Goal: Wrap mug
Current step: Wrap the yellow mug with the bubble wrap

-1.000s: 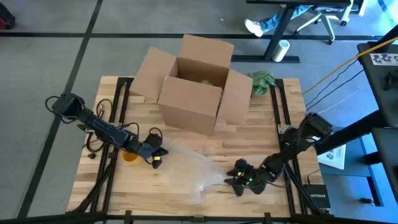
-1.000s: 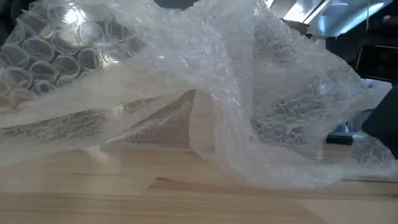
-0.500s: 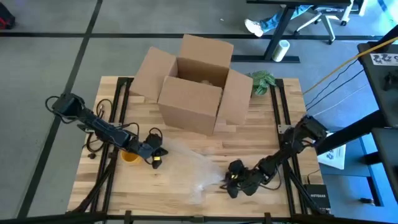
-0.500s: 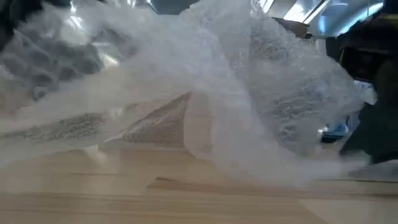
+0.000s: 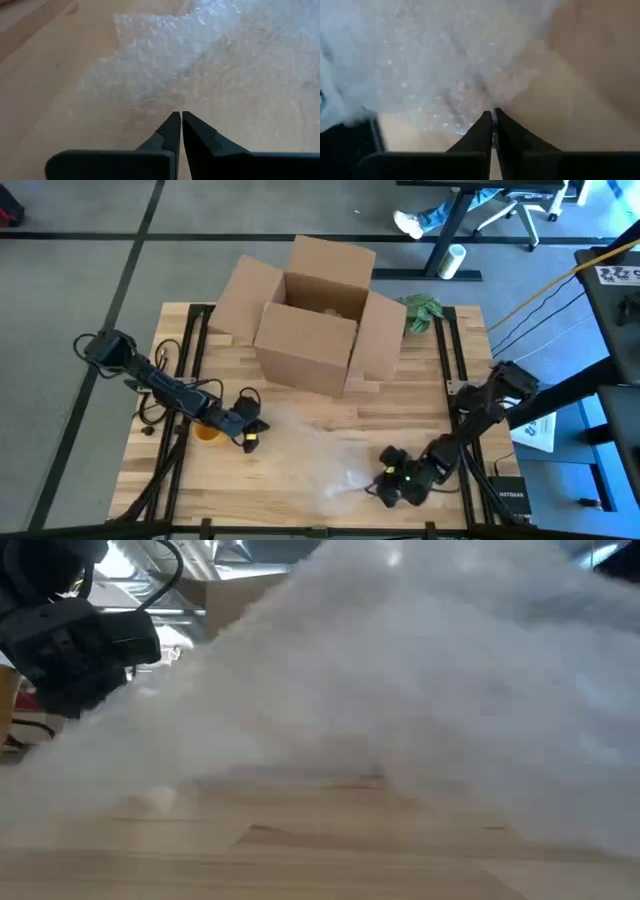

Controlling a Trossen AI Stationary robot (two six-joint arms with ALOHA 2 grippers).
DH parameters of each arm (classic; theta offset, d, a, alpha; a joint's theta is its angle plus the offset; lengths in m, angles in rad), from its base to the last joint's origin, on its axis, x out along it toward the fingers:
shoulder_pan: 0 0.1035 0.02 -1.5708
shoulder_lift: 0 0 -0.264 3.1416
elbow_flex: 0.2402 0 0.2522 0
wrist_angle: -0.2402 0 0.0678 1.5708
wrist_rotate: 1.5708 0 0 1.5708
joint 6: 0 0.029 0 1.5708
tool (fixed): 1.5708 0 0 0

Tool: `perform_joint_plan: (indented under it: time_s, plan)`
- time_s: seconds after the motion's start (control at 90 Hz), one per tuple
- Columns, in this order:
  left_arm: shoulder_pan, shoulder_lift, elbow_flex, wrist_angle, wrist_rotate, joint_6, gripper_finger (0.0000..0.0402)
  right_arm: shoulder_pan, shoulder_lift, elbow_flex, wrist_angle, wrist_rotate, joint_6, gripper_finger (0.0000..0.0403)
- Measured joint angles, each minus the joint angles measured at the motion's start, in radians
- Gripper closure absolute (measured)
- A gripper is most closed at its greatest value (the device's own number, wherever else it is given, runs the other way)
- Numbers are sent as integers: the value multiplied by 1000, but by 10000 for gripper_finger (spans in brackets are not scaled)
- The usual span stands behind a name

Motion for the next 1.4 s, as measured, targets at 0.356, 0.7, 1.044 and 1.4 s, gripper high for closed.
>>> perform_joint_plan:
  time_s: [0.356, 0.7, 1.044, 1.4]
  plan:
    - [-14, 0, 0, -20, 0, -14, 402, 168, -24, 419, -881, -45, 478, 403]
    - [-14, 0, 0, -19, 0, -9, 402, 197, -24, 562, -982, -98, 539, 402]
    - [-60, 0, 0, -17, 0, -13, 402, 197, -24, 525, -987, -183, 468, 321]
    - [-64, 0, 0, -17, 0, -13, 402, 197, -24, 525, -1048, -319, 466, 233]
